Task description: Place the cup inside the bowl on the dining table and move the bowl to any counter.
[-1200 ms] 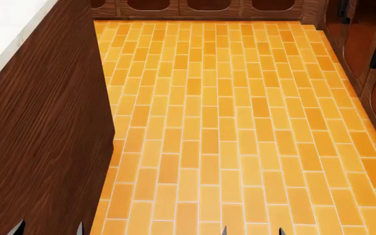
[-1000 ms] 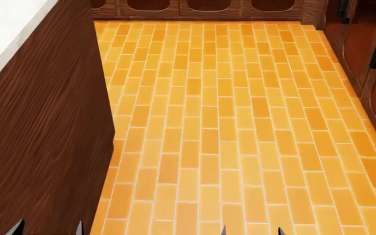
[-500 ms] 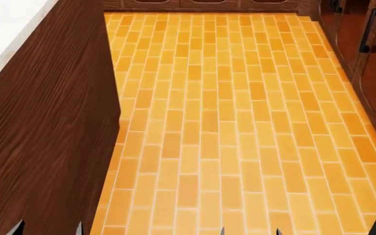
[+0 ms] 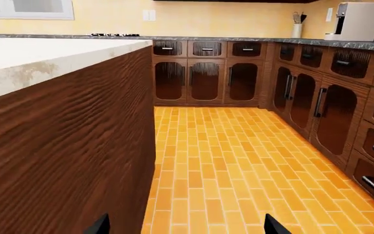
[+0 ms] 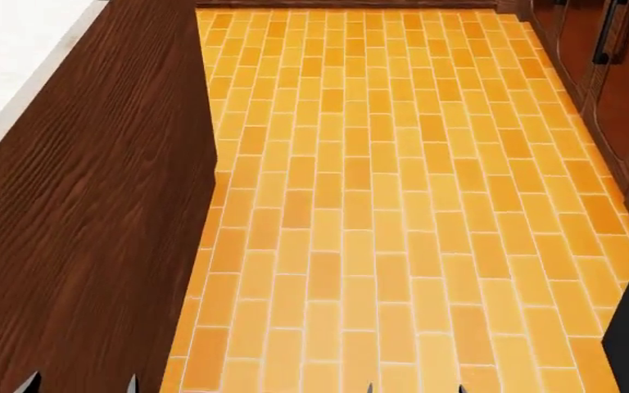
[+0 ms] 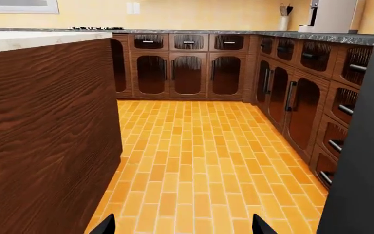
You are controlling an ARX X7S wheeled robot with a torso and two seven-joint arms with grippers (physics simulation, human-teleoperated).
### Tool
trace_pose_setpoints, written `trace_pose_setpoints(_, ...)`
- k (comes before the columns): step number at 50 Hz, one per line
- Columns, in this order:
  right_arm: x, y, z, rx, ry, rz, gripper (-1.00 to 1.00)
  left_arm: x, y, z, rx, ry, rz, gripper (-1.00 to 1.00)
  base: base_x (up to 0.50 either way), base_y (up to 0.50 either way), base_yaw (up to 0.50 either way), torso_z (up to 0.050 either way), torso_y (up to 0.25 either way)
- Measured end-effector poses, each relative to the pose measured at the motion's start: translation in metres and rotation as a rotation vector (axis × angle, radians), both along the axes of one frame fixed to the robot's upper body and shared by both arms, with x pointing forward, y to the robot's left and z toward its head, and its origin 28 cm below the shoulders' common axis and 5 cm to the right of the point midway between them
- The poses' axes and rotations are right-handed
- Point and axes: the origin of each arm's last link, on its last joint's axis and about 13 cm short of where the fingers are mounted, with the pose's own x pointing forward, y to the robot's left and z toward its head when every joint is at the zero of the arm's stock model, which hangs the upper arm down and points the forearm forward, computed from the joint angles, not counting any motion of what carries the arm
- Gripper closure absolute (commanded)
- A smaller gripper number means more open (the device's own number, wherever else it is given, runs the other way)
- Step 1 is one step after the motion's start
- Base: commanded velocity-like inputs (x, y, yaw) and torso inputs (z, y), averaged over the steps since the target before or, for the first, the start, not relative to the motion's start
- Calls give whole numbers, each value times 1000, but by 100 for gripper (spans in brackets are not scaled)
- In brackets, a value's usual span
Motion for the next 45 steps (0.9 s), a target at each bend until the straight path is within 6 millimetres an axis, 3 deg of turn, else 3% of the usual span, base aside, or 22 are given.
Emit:
trace_pose_setpoints(15, 0, 1, 0, 20, 9, 13, -100, 0, 0, -1, 4, 3, -3, -100, -466, 250, 0, 0, 0)
trace_pose_setpoints(31, 0, 2, -1, 11, 10, 26, -100, -1, 0, -1, 9, 4, -4, -100, -28, 497, 0, 0, 0)
trace_pose_setpoints(45, 0, 2, -1, 10, 7, 30, -100, -1, 0, -1, 11, 3, -5, -100, -244, 500, 0, 0, 0)
